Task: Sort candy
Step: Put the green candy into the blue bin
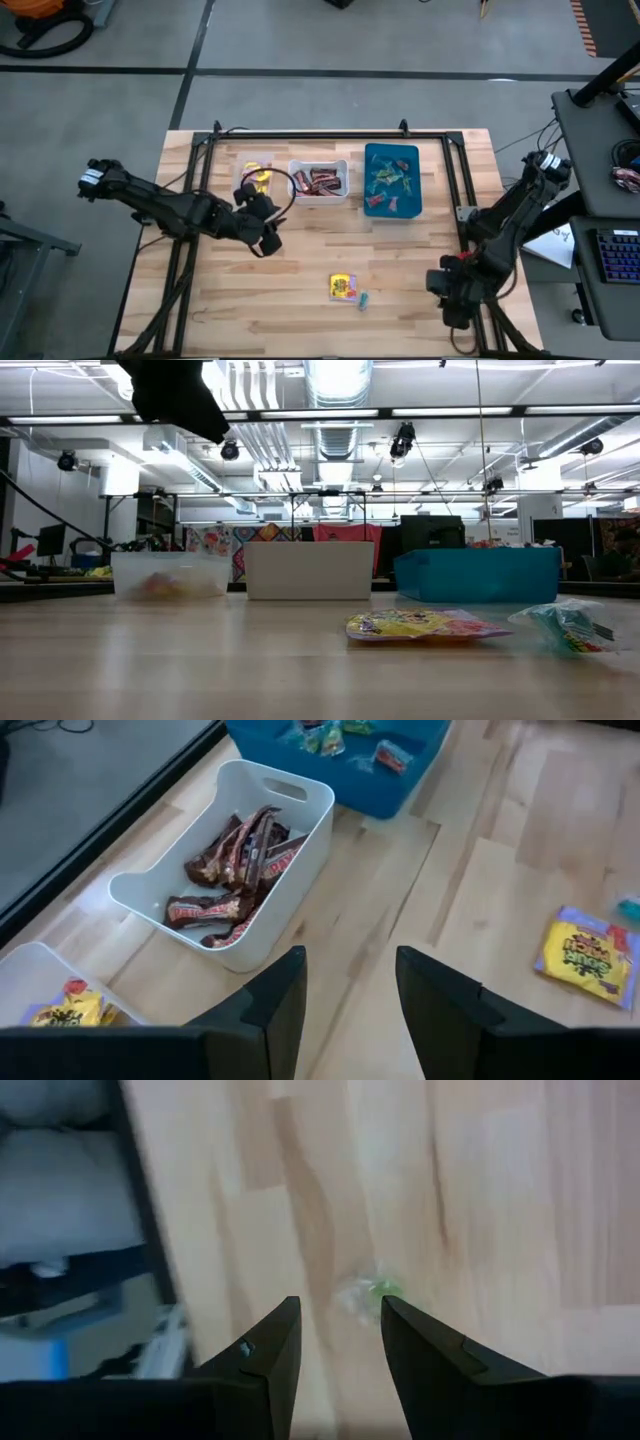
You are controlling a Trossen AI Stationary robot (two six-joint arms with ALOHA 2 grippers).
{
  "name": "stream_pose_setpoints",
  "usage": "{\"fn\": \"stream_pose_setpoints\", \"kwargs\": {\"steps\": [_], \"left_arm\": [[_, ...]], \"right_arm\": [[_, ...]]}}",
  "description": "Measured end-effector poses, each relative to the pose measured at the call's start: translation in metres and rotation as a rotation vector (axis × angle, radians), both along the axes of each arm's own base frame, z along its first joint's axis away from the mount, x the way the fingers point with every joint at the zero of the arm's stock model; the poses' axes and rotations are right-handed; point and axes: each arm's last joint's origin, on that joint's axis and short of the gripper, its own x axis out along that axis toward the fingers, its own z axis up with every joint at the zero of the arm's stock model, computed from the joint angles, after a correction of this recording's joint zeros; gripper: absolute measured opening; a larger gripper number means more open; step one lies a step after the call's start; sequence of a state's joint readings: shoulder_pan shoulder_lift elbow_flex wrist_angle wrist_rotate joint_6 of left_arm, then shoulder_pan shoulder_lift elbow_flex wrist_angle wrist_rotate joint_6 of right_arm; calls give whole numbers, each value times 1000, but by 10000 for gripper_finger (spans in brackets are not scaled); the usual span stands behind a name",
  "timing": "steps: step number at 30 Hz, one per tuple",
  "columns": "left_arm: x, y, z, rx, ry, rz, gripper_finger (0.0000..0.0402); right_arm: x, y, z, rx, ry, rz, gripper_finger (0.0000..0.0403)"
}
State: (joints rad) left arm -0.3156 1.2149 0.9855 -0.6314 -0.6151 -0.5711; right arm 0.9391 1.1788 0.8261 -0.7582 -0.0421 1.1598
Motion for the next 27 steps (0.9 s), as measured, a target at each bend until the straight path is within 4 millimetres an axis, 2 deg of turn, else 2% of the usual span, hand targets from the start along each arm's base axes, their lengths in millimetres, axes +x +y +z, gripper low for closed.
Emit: {"fn": "stream_pose_setpoints", "kwargs": {"steps": [6,13,17,21,27], "left_arm": [[4,-1,-5,4,18,11,140],[8,-2,-11,12,42,11,140],[11,-3,-15,13,54,13,140],[14,-4,-19,19,72,13,140],[16,-5,-22,22,82,13,139]], "right_arm": [[3,19,-24,-109,73,81,132],[3,37,-30,-287,172,205,132],[7,45,-41,-357,207,227,134],[9,49,-52,-392,242,216,156],[9,51,-60,-386,288,208,214]]}}
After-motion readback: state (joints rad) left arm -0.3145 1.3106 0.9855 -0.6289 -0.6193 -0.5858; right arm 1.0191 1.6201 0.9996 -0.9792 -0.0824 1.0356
